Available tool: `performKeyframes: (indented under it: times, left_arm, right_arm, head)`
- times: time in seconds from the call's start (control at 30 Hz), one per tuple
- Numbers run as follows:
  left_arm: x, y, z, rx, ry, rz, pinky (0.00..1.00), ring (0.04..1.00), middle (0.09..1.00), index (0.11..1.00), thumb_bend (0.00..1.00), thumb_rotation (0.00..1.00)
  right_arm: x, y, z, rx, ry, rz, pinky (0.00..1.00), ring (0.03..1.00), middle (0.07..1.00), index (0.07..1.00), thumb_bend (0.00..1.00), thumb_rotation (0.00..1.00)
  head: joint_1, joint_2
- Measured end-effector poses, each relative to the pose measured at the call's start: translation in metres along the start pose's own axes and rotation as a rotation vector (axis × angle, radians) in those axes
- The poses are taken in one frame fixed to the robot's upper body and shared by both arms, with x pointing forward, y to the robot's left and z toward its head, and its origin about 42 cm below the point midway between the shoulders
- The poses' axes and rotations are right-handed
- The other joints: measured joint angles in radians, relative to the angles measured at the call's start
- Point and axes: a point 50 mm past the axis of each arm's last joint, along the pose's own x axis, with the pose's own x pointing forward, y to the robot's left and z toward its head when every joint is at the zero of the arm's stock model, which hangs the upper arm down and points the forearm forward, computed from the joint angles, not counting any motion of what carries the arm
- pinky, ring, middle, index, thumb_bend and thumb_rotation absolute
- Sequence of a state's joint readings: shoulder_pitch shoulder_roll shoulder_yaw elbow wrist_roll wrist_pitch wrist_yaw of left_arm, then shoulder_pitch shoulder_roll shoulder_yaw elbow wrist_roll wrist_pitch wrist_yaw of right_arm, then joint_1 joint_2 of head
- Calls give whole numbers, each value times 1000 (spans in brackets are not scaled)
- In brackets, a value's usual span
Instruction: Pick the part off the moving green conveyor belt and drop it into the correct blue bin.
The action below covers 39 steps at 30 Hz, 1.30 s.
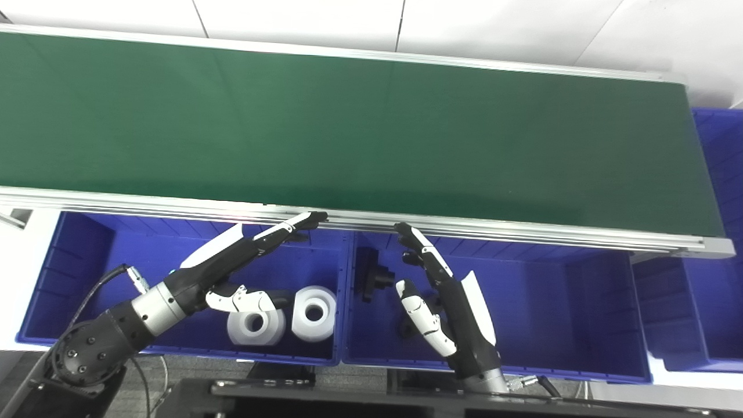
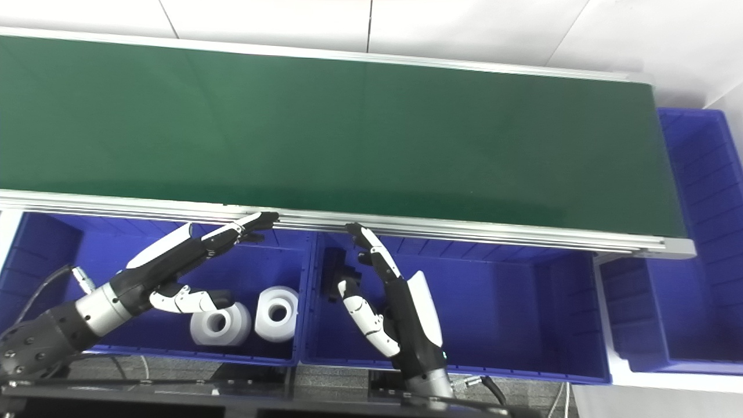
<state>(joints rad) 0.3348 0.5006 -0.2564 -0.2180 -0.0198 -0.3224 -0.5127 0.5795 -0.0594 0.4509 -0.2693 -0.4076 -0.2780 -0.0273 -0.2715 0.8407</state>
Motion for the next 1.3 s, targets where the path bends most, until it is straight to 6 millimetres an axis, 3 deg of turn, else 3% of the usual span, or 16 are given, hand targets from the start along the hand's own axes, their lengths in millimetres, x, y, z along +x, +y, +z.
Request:
performKeyframes:
  times: [0.27,0.33,0.4,0.43,0.53,0.6,0.63,0.77,0.8,0.87,0.9,1.07,1.17,1.3]
  left_arm:
    - [-2,-2,-7,-8,9,0,913,973,1000,971,363,699]
    - [-1,-3,-9,-7,0,2,913,973,1000,970,359,691]
    - [-1,-7,-13,-12,-11,6,907,970,998,970,353,661]
    - [-1,-9,-17,-20,-12,8,905,969,997,970,352,651]
    - [-2,-13,-28,-46,14,8,869,951,985,951,349,633]
    - [-2,-13,-27,-39,11,8,851,942,982,944,352,634]
    - [-2,-12,-27,-35,10,8,845,939,982,942,352,634]
    - [-1,-12,-27,-30,9,5,861,947,982,940,347,615]
    - [-1,-12,-28,-30,9,5,855,943,980,936,350,613]
    - [0,-11,-30,-32,15,4,852,940,978,934,352,612]
    - [0,-10,-32,-33,19,4,851,941,976,933,352,613]
    - [1,-10,-31,-29,15,6,793,906,954,913,357,618]
    - [3,-8,-23,-16,-11,6,836,933,971,928,350,620]
    - [3,-9,-24,-19,-10,6,843,936,973,930,357,626]
  right_arm:
    - [-3,3,-6,-3,18,18,835,908,941,914,374,918]
    - [-4,4,-8,-1,17,17,834,907,942,914,373,916]
    - [-6,6,-13,1,28,14,828,907,941,912,381,921]
    - [-8,8,-18,2,36,19,826,909,941,911,383,916]
    - [-11,10,-25,2,46,27,784,880,924,891,375,854]
    - [-12,11,-27,3,49,21,778,875,920,886,377,841]
    - [-11,11,-27,3,45,20,776,874,919,885,378,837]
    - [-11,11,-27,3,31,22,777,876,916,876,391,836]
    - [-11,12,-28,3,29,24,770,872,913,872,385,811]
    - [-11,12,-31,6,28,29,764,868,911,869,384,801]
    - [-11,12,-32,8,29,30,761,866,910,867,384,799]
    - [-10,12,-31,3,28,31,726,846,899,857,372,774]
    - [-11,12,-31,-2,25,34,768,874,914,871,380,785]
    - [-11,12,-30,-3,22,35,783,882,920,880,380,771]
  head:
    - [-9,-28]
    - [-26,-136]
    - [-29,-147]
    - [-41,-172]
    - [-46,-192]
    - [-46,-192]
    - [-48,-213]
    - [-51,-236]
    - [-49,-268]
    - [-46,-267]
    - [-35,-229]
    - [-17,-203]
    - [-5,-171]
    - [0,-160]
